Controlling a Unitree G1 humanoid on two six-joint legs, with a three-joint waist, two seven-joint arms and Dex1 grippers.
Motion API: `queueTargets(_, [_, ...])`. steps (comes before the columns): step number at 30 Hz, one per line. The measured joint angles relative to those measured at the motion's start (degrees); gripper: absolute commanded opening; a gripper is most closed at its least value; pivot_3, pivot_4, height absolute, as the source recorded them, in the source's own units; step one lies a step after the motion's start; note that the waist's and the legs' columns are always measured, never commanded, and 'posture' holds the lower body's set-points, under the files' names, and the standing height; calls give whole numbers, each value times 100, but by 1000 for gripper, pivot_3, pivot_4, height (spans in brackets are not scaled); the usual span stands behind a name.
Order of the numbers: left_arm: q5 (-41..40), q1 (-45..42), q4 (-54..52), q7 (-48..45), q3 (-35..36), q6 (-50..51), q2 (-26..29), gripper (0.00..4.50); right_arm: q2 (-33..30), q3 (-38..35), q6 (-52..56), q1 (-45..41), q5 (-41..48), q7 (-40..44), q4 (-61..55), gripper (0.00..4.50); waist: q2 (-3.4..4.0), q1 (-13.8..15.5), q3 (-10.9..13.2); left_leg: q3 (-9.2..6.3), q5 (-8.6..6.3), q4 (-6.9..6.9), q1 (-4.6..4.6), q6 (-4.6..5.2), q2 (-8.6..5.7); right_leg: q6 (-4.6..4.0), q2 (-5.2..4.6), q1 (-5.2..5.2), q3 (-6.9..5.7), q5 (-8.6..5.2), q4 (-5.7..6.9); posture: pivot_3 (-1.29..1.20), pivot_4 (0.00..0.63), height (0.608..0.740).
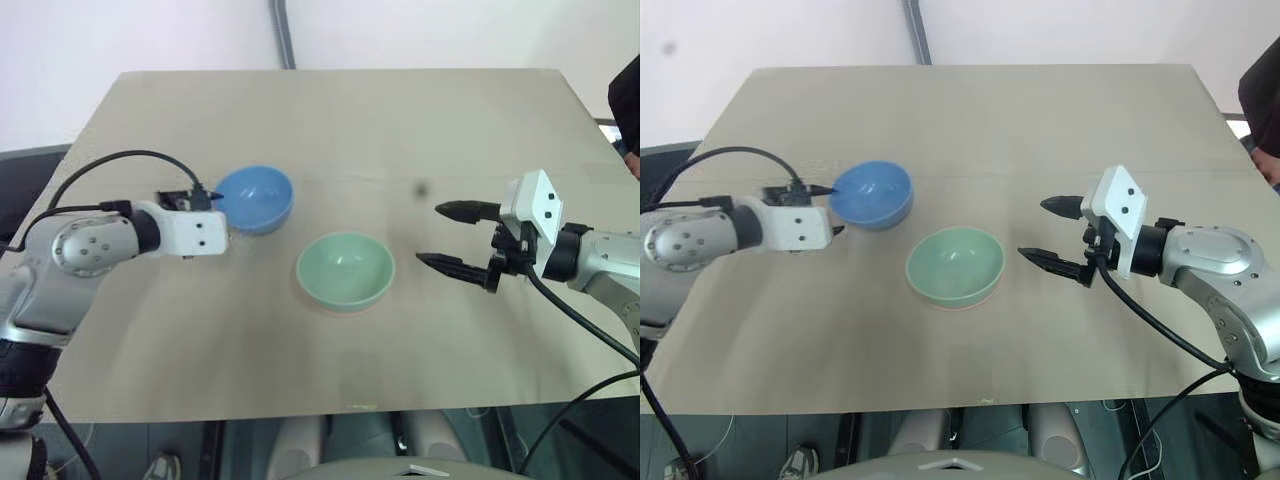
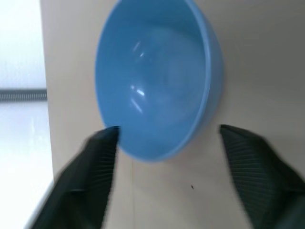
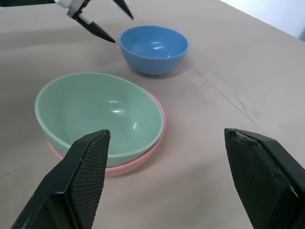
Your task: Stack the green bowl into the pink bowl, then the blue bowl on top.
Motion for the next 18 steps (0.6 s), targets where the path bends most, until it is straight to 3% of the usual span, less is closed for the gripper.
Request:
queueTargets(4, [103,-292,263,-111,-255,-204,-110,16,-25,-9,-11,44,-1,-31,-38,4173,0,9,0,-2,0,3,0,0,0,0,2,0,-2,0,4,0,150,740])
queueTargets(13, [170,-537,605,-214,-325,-738,-177,16,-25,-11,-22,165,12,-145,-117,4173,-3,5,-1,-3,0,6,-1,0,0,0,1,0,-3,0,4,0,150,740])
queueTargets(17, [-278,-556,615,-461,-278,-1029,-175,16,-25,-12,-73,179,10,-163,-117,4173,-3,8,-1,-4,0,6,-1,0,1,0,0,1,-4,0,5,0,150,740])
queueTargets(18, [-742,-555,617,-791,-259,-1225,-143,16,-26,-13,-105,190,6,-163,-117,4173,-3,7,0,-4,0,7,-2,0,1,0,0,0,-4,0,5,0,150,740])
